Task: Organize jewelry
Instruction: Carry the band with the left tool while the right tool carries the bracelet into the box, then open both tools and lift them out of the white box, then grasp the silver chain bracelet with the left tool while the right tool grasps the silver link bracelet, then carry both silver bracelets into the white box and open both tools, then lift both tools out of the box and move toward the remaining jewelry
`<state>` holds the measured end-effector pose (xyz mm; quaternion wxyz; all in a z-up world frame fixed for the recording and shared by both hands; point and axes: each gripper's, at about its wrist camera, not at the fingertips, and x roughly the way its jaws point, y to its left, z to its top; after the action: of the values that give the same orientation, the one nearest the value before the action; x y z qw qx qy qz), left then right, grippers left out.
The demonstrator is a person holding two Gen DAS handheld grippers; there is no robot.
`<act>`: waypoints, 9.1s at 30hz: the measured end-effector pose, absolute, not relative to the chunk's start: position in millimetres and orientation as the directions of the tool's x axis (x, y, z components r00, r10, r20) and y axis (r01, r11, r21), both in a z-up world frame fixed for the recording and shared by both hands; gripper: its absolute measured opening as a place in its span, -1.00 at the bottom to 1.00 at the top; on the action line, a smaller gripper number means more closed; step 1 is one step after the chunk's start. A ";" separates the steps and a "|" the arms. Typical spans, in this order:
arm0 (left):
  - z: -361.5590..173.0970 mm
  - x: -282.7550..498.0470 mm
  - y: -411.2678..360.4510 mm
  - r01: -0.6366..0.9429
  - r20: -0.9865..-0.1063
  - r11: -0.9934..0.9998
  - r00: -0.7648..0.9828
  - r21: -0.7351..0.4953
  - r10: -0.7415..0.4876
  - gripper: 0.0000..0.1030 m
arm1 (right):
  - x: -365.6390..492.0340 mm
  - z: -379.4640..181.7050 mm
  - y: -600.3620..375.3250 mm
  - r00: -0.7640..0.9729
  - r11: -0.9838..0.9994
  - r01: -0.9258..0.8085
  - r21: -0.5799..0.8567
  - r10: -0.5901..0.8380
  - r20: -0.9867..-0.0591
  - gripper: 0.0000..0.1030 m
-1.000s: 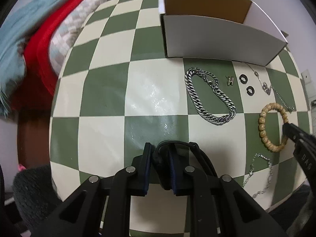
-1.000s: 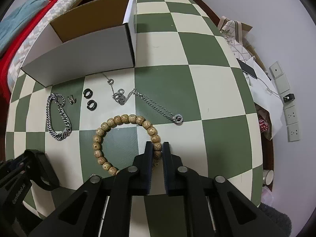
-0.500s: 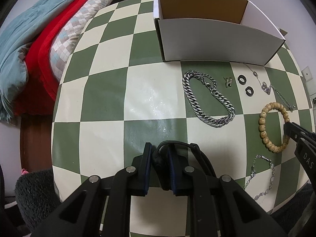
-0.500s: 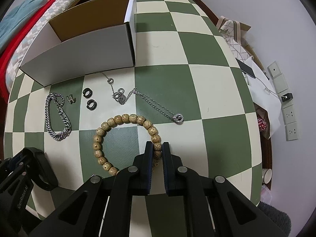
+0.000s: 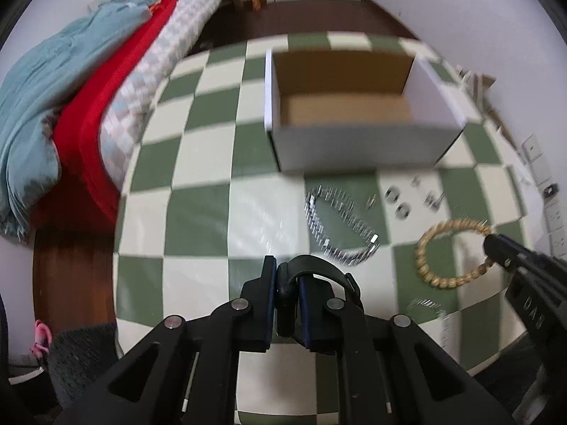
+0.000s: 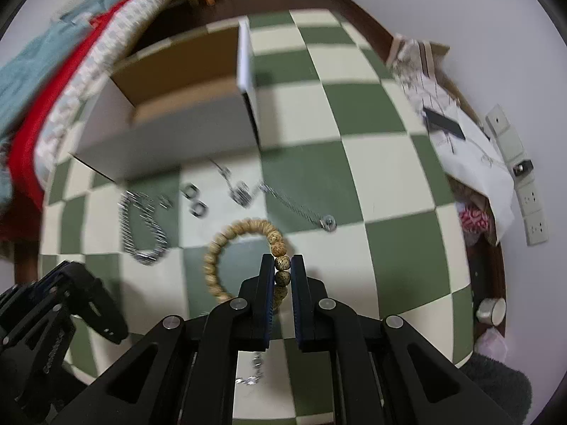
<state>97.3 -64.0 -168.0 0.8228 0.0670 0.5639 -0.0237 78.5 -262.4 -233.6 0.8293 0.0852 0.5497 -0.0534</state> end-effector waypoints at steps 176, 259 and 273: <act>-113.2 104.6 -40.9 0.203 -0.838 0.976 0.515 -0.084 -0.180 -0.89 | 65.3 -160.5 -276.3 0.577 0.966 0.115 0.233 0.126 -0.807 -0.89; -63.5 139.9 -10.1 0.012 -0.758 0.996 0.650 0.088 0.059 0.99 | 124.2 -104.6 -224.3 0.597 0.994 0.083 -0.073 -0.109 -0.795 0.98; -39.1 88.5 -5.6 -0.004 -0.691 0.996 0.720 0.088 0.064 0.99 | 66.2 -74.5 -220.5 0.682 0.995 0.095 -0.040 -0.094 -0.725 0.98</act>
<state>88.5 -5.6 -39.1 0.9265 0.0401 0.3736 0.0186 66.2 -220.5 -74.5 0.9171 0.0004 0.3954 -0.0514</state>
